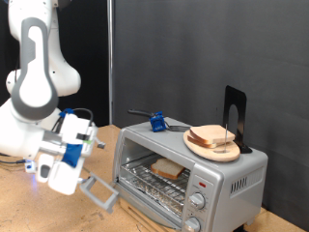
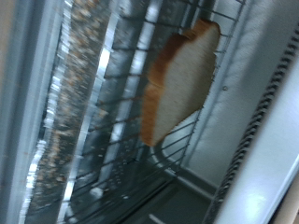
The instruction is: Make a piece of toast with the oven
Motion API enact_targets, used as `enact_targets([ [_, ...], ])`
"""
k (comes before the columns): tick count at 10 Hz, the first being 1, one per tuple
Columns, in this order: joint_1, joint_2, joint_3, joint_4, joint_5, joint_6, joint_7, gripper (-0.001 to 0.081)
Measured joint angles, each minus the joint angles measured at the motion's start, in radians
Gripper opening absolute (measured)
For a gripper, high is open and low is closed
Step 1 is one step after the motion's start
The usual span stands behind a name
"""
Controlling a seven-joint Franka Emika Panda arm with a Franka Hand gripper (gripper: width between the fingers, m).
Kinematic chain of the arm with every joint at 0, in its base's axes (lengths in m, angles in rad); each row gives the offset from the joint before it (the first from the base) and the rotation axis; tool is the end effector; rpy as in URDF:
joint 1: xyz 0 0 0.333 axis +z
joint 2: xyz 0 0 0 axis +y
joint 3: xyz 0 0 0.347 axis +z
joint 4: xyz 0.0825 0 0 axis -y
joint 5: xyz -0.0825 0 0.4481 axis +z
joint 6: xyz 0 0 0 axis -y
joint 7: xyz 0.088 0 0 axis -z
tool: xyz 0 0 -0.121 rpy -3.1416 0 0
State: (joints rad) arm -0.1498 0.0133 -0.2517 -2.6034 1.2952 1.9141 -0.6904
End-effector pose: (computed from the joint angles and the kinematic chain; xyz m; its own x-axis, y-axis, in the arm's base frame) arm 0.4229 -0.0918 0.2139 0.8492 -0.4446 -0.2851 -0.4313 -0.2720 -0.8602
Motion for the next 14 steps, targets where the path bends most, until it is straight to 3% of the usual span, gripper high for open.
enact_targets([
  [5, 0.072, -0.077, 0.103, -0.021, 0.066, 0.045, 0.058, 0.0808],
  [8, 0.085, -0.107, 0.141, -0.037, 0.095, 0.080, 0.090, 0.0808],
  [11, 0.068, -0.127, 0.128, -0.052, 0.078, 0.080, 0.137, 0.0808],
  [14, 0.000, -0.153, 0.070, -0.095, -0.004, 0.096, 0.153, 0.0808],
])
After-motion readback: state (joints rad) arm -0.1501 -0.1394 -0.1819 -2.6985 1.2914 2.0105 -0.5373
